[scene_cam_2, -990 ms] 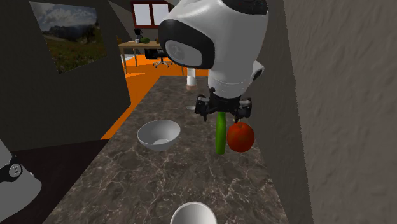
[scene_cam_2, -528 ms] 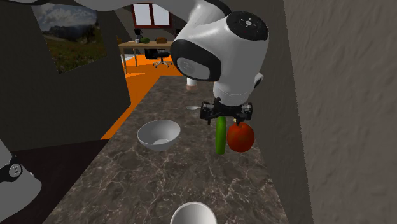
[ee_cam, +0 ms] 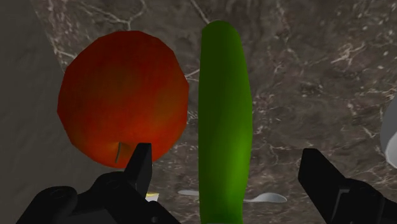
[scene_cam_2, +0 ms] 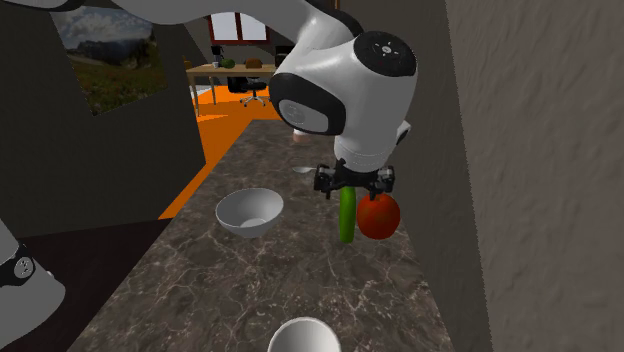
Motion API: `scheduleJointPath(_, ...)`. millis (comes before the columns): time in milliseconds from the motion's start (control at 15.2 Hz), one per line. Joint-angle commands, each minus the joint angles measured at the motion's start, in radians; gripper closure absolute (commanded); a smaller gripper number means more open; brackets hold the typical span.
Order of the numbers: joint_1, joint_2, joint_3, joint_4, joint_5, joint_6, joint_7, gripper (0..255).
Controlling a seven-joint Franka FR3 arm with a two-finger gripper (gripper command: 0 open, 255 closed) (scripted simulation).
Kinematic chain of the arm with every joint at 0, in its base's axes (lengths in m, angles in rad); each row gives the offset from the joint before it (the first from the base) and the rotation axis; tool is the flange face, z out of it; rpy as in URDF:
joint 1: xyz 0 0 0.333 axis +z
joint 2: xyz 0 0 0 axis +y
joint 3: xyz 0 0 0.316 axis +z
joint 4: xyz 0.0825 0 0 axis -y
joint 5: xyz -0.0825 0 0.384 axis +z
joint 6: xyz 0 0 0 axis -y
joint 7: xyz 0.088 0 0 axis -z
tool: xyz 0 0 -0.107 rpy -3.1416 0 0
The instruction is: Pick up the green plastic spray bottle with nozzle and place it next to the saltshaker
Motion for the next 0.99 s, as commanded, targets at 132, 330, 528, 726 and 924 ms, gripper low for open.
scheduleJointPath(132, 0.0, 0.0, 0.0, 0.0, 0.0, 0.0, 0.0, 255)
scheduleJointPath(330, 0.0, 0.0, 0.0, 0.0, 0.0, 0.0, 0.0, 255)
scheduleJointPath(528, 0.0, 0.0, 0.0, 0.0, 0.0, 0.0, 0.0, 255)
scheduleJointPath(726, 0.001, -0.007, -0.003, 0.002, -0.006, -0.007, 0.007, 255)
scheduleJointPath(924, 0.005, -0.028, -0.01, 0.01, -0.022, -0.028, 0.028, 255)
